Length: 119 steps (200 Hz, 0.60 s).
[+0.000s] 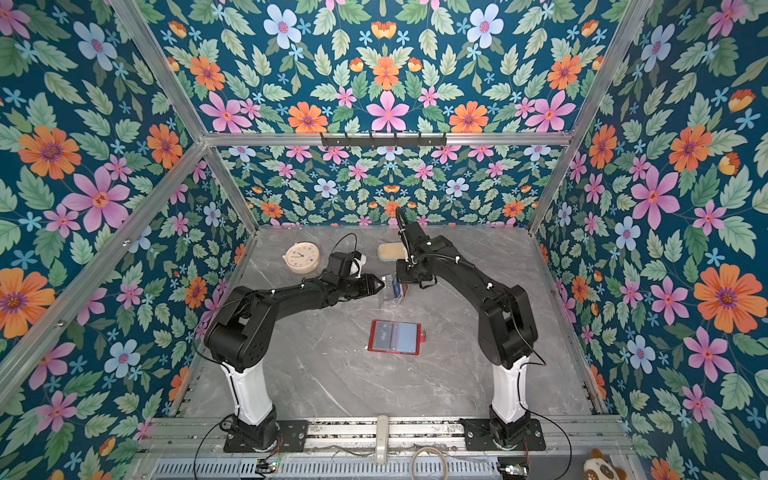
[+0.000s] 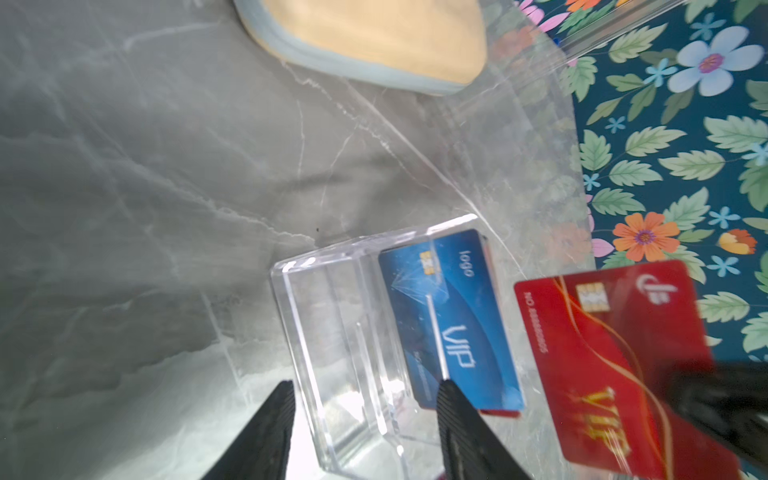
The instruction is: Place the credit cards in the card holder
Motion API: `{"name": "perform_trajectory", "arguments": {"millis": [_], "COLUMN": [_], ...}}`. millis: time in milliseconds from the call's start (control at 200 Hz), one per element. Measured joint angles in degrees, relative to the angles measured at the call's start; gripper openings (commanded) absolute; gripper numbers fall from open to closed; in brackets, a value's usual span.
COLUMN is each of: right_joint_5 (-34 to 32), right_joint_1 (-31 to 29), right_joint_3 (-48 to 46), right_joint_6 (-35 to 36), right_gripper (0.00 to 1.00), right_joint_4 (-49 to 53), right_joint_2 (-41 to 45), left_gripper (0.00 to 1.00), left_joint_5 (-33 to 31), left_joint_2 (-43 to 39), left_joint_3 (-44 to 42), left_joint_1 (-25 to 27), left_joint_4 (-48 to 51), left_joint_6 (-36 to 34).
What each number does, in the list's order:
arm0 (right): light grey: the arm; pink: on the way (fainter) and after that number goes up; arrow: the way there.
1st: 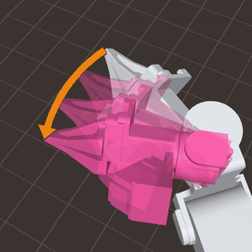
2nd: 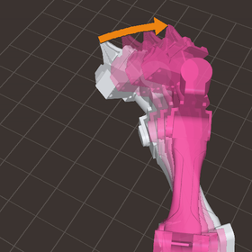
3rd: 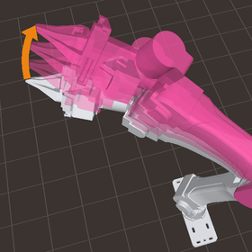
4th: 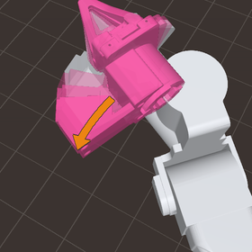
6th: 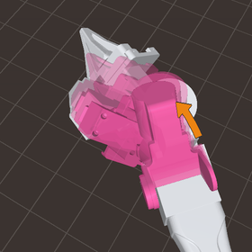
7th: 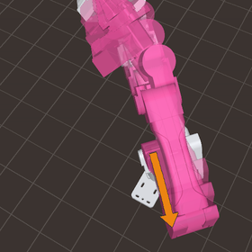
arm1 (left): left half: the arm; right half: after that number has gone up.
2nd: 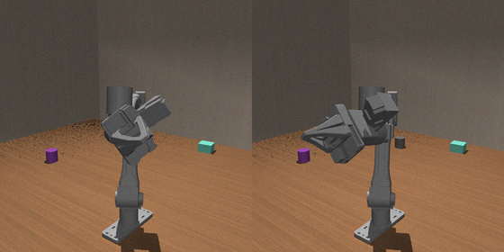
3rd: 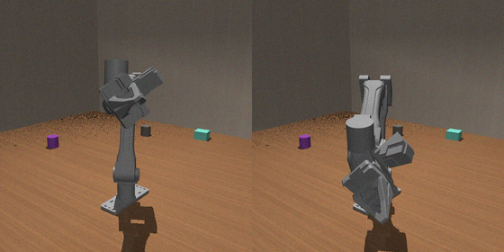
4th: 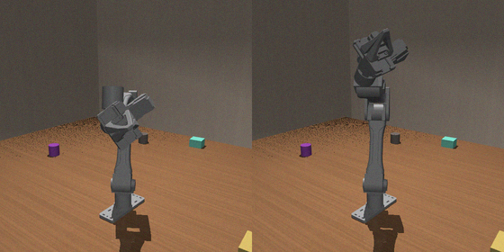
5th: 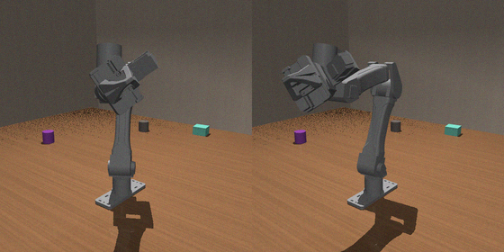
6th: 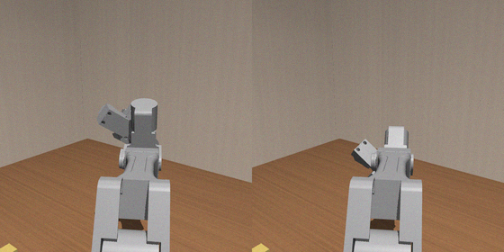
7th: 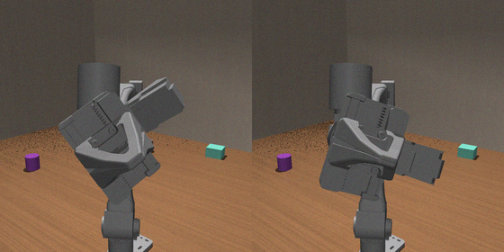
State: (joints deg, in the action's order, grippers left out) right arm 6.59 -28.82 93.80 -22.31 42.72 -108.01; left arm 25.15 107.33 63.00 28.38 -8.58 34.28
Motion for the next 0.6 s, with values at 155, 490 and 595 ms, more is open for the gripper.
{"name": "perform_trajectory", "arguments": {"millis": [155, 490, 595], "right_joint_5": [2.7, 8.7, 10.2], "right_joint_1": [0.5, 0.7, 0.7], "right_joint_3": [-9.9, -29.2, -34.8], "right_joint_6": [-1.6, -4.9, -6.0], "right_gripper": [0.00, 0.00, 0.00], "right_joint_4": [-5.4, -15.7, -18.4], "right_joint_2": [7.1, 20.4, 23.5], "left_gripper": [0.57, 0.56, 0.56], "left_joint_5": [-0.9, -2.8, -3.4], "left_joint_2": [-4.2, -13.4, -15.7], "left_joint_3": [-3.3, -14.4, -17.4], "left_joint_1": [0.1, 2.1, 4.0], "left_joint_4": [-0.4, 0.2, 0.9], "left_joint_6": [-1.4, -3.0, -3.2]}}
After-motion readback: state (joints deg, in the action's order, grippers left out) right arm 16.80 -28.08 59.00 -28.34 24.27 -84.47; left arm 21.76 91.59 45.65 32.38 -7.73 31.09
